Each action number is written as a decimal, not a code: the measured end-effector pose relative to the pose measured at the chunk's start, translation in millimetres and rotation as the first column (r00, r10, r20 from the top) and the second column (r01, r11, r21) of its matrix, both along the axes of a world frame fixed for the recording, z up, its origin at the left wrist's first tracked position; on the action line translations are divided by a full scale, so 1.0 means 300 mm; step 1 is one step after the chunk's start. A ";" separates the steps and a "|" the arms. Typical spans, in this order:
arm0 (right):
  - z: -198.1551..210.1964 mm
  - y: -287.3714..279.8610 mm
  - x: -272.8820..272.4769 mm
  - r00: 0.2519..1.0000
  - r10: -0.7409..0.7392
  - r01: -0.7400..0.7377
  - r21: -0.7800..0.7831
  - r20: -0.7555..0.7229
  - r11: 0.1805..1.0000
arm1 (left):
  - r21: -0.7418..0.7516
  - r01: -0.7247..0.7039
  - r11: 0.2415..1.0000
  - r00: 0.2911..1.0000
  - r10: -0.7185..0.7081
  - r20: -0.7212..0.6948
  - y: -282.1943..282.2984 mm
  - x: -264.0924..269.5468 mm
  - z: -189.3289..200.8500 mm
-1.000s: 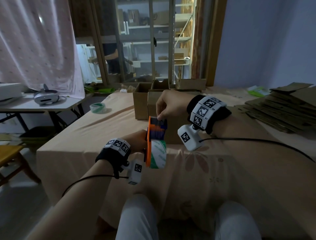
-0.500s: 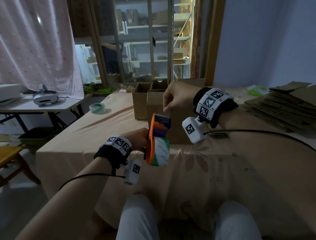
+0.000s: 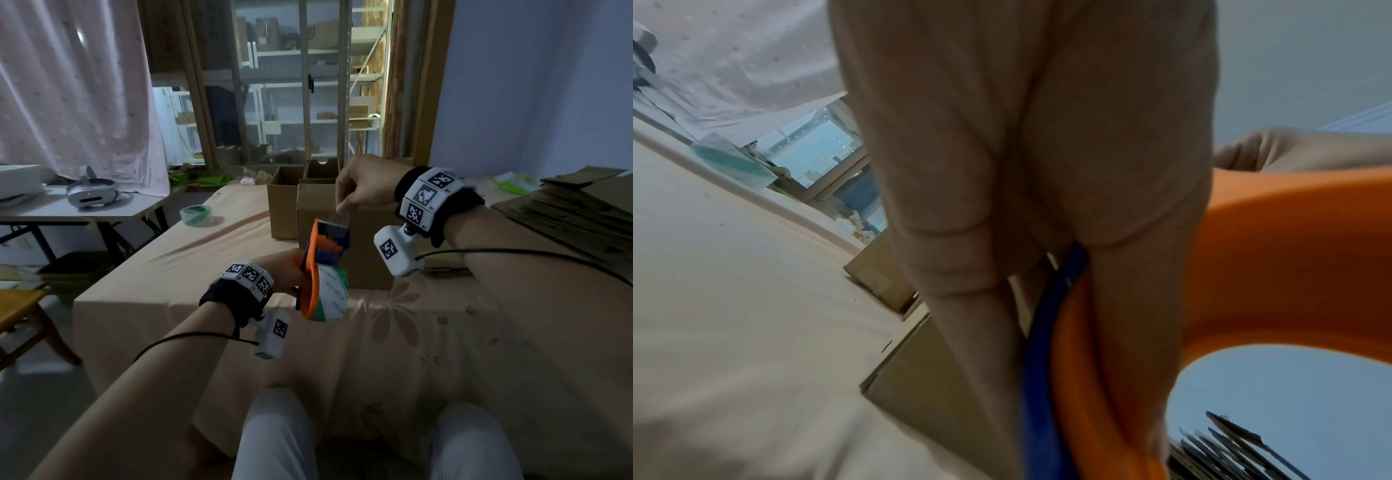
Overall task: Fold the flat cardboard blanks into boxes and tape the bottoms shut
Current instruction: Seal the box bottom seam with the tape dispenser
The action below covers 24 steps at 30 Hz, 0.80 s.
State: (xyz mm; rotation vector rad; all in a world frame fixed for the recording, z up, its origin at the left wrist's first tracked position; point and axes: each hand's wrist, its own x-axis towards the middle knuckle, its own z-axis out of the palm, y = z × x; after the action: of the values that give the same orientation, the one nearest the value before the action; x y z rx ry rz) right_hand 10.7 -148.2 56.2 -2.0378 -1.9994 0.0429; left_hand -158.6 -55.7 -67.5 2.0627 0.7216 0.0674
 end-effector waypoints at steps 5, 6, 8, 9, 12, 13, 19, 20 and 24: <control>-0.004 0.013 0.003 1.000 0.000 0.000 0.004 -0.007 1.000 | -0.018 0.005 1.000 1.000 -0.005 -0.005 0.000 0.000 -0.010; -0.010 0.017 0.002 1.000 -0.001 0.001 0.001 -0.006 1.000 | -0.024 -0.002 1.000 1.000 0.002 -0.010 -0.002 -0.003 -0.014; -0.026 0.026 -0.001 1.000 0.002 -0.002 -0.016 0.002 1.000 | -0.029 -0.013 0.999 1.000 0.013 -0.016 -0.002 -0.005 -0.033; -0.034 0.030 -0.002 1.000 0.004 -0.004 -0.023 0.000 1.000 | -0.029 -0.018 0.999 1.000 0.017 -0.020 -0.001 -0.006 -0.046; -0.052 0.040 -0.013 1.000 0.009 -0.008 -0.040 0.009 0.999 | -0.021 -0.024 0.999 1.000 0.024 -0.012 -0.005 -0.015 -0.076; -0.059 0.043 -0.020 1.000 0.010 -0.009 -0.050 0.014 0.999 | -0.015 -0.037 0.999 0.999 0.037 -0.010 -0.003 -0.018 -0.082; 0.025 0.010 -0.003 0.997 -0.076 0.075 0.094 0.011 0.993 | 0.074 0.036 0.997 0.980 -0.021 -0.197 0.054 -0.056 -0.185; 0.058 -0.004 0.005 0.997 -0.081 0.079 0.080 0.015 0.994 | 0.092 0.054 0.994 0.969 -0.030 -0.244 0.056 -0.066 -0.227; 0.104 -0.009 -0.012 0.998 -0.039 0.037 0.039 0.058 0.999 | 0.058 0.008 0.998 0.991 0.000 -0.134 -0.028 -0.057 -0.237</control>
State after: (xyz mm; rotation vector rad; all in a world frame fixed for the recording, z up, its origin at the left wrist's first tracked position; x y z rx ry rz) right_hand 7.2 -150.8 87.3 -2.0751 -1.9793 -0.0628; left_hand -175.7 -64.0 -138.7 2.1398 0.8065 -0.0536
